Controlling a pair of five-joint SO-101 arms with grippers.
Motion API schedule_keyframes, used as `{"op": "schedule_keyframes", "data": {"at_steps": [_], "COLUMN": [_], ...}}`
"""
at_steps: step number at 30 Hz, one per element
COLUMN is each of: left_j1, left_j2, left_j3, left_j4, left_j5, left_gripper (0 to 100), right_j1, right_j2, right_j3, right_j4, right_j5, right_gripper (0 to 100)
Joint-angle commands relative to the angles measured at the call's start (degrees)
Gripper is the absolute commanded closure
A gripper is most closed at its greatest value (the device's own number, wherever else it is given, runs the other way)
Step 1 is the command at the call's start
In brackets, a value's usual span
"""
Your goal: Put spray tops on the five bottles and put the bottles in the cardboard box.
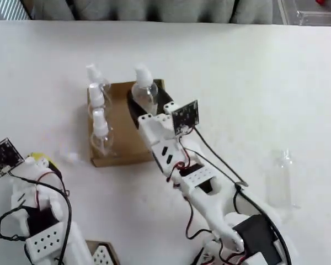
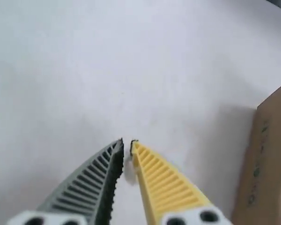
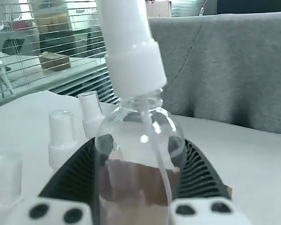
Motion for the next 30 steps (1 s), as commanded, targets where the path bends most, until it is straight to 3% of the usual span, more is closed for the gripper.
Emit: {"op": "schedule_keyframes", "data": {"at_steps": [1,5,9,15,23,27,30], "left_j1": [0.92,3.38,10.07,31.08,56.66,69.93,75.3], "left_j2": [-0.92,-0.84,-0.84,-0.84,-2.86,-10.77,-17.8], "left_j3": [-7.74,-18.99,-30.51,-43.52,-46.95,-44.4,-40.18], "left_j4": [2.37,11.78,20.13,32.0,32.97,33.14,31.82], "left_j5": [3.87,4.04,4.04,4.13,4.13,4.13,4.13], "left_gripper": [96,96,96,96,96,96,96], "right_j1": [2.24,2.59,0.84,-1.1,-1.8,-3.91,-6.73], "right_j2": [-6.11,-15.08,-26.33,-39.69,-41.45,-41.98,-42.51], "right_j3": [-2.55,-2.55,-3.25,-12.57,-25.49,-27.96,-28.66], "right_j4": [0.75,12.09,20.88,40.84,54.2,56.57,59.56], "right_j5": [-0.44,-0.79,-0.53,-0.79,-0.79,-0.88,-0.88], "right_gripper": [98.4,98.4,98.4,98.4,98.4,98.4,98.4]}}
